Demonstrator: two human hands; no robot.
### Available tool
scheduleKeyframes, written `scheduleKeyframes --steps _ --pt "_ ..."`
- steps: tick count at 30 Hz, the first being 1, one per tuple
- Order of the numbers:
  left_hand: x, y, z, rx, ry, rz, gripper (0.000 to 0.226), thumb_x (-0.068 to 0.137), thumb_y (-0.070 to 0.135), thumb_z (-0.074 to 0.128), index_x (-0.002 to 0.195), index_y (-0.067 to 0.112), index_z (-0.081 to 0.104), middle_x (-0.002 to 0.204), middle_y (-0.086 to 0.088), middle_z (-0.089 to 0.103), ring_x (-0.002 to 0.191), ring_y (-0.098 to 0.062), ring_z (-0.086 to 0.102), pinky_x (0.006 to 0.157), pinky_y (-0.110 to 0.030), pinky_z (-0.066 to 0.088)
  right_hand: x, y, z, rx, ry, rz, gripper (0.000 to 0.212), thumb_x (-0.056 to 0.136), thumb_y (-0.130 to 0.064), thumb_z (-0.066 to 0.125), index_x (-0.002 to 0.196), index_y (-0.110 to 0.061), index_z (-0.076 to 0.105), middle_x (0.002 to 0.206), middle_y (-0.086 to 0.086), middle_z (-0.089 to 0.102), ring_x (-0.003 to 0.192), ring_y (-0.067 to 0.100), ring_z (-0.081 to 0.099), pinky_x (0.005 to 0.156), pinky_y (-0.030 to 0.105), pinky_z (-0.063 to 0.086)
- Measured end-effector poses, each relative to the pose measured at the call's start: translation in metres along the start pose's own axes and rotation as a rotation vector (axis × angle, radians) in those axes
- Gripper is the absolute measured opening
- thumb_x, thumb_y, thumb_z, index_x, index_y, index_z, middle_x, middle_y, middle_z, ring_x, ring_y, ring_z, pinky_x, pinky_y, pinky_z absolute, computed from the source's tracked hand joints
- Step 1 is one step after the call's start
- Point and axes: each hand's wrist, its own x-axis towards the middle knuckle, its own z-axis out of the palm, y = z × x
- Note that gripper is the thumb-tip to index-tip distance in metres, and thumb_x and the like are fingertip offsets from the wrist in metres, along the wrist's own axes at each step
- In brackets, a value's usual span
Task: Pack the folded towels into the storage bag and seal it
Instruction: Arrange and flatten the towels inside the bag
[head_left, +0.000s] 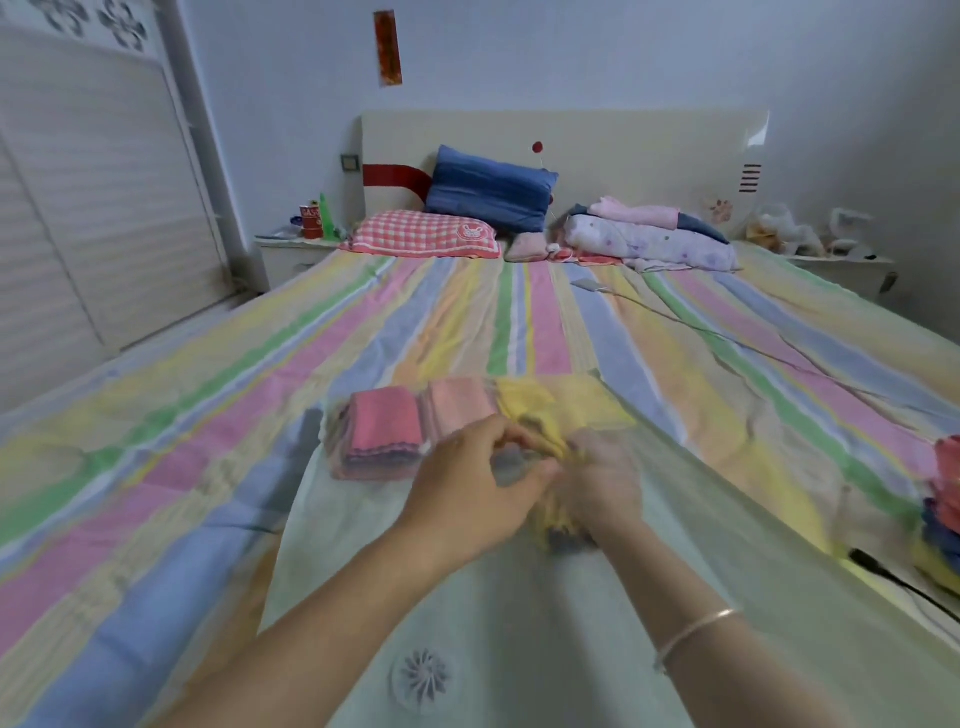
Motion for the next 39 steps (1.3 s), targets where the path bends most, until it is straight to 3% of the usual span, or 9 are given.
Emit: scheduleKeyframes --steps 7,10,16,21,25,31,34,36,39 --pt "0.075 -0.082 0.007 0.282 -0.055 -0.125 0.062 0.087 0.057 0.055 0.140 0.026 0.044 0.150 0.009 0.039 0.137 -0.011 0.038 0.108 -0.023 0.029 0.066 -0.001 0.030 -0.073 -0.052 0.086 0.042 0.085 -0.044 0.063 0.119 -0.020 0.058 0.113 0.014 0.055 0.112 0.031 0.051 0.092 0.034 0.041" --pt "0.101 -0.113 -0.002 0.403 -0.088 -0.119 0.087 0.073 0.074 0.028 0.147 0.029 0.033 0.159 0.008 0.022 0.146 -0.008 0.020 0.119 -0.030 0.016 0.094 -0.013 0.040 -0.010 -0.087 0.090 0.036 0.081 -0.043 0.062 0.105 -0.017 0.065 0.106 0.014 0.066 0.107 0.032 0.057 0.090 0.039 0.048" --pt "0.149 -0.139 -0.012 0.580 -0.269 -0.093 0.067 0.092 0.064 0.031 0.151 0.044 0.006 0.163 0.004 -0.006 0.150 -0.012 -0.002 0.122 -0.037 0.003 0.133 -0.038 0.052 0.015 -0.139 0.040 0.017 0.083 -0.043 0.065 0.073 -0.029 0.063 0.093 0.006 0.061 0.100 0.026 0.061 0.086 0.032 0.043" --pt "0.162 -0.139 -0.006 0.679 -0.467 -0.008 0.093 0.067 0.084 0.020 0.150 0.046 0.000 0.161 0.011 -0.009 0.150 -0.014 -0.008 0.122 -0.039 0.000 0.174 -0.038 0.083 -0.314 -0.139 0.002 0.021 0.090 -0.021 0.048 0.107 -0.015 0.059 0.114 0.011 0.059 0.118 0.032 0.054 0.093 0.035 0.045" --pt "0.152 -0.157 0.005 0.675 -0.500 -0.020 0.079 0.080 0.081 0.027 0.149 0.048 0.006 0.163 0.005 -0.005 0.149 -0.015 -0.011 0.121 -0.044 0.001 0.177 -0.024 0.112 -0.655 -0.178 -0.011 0.041 0.098 -0.014 0.036 0.139 -0.005 0.034 0.143 0.020 0.036 0.135 0.032 0.035 0.103 0.035 0.039" --pt "0.144 -0.167 0.011 0.683 -0.513 -0.020 0.090 0.066 0.088 0.021 0.147 0.052 0.008 0.163 0.006 -0.007 0.149 -0.011 -0.013 0.120 -0.047 0.003 0.171 -0.015 0.111 -0.844 -0.242 -0.172 0.055 0.095 -0.031 0.043 0.140 -0.002 0.032 0.141 0.017 0.036 0.129 0.030 0.038 0.104 0.034 0.036" --pt "0.145 -0.168 0.010 0.606 -0.485 -0.011 0.093 0.060 0.093 0.020 0.144 0.058 0.002 0.163 0.011 -0.003 0.148 -0.008 -0.011 0.121 -0.045 0.006 0.168 -0.022 0.108 -0.716 -0.298 -0.280 0.054 0.078 -0.047 0.058 0.124 -0.018 0.058 0.133 0.008 0.054 0.123 0.026 0.050 0.102 0.038 0.041" --pt "0.144 -0.167 0.007 0.578 -0.476 -0.007 0.097 0.060 0.093 0.022 0.147 0.053 0.002 0.162 0.014 -0.003 0.148 -0.005 -0.010 0.121 -0.043 0.007 0.165 -0.030 0.095 -0.693 -0.183 -0.447 0.037 0.074 -0.035 0.075 0.106 -0.019 0.067 0.109 0.000 0.063 0.113 0.020 0.058 0.092 0.031 0.048" --pt "0.142 -0.166 0.006 0.581 -0.465 -0.002 0.103 0.058 0.092 0.014 0.150 0.046 0.001 0.162 0.014 -0.005 0.147 -0.002 -0.009 0.122 -0.040 0.004 0.166 -0.042 0.074 -0.638 -0.452 -0.183 0.023 0.082 -0.003 0.062 0.100 -0.017 0.063 0.090 -0.009 0.054 0.096 0.016 0.056 0.063 0.018 0.045"
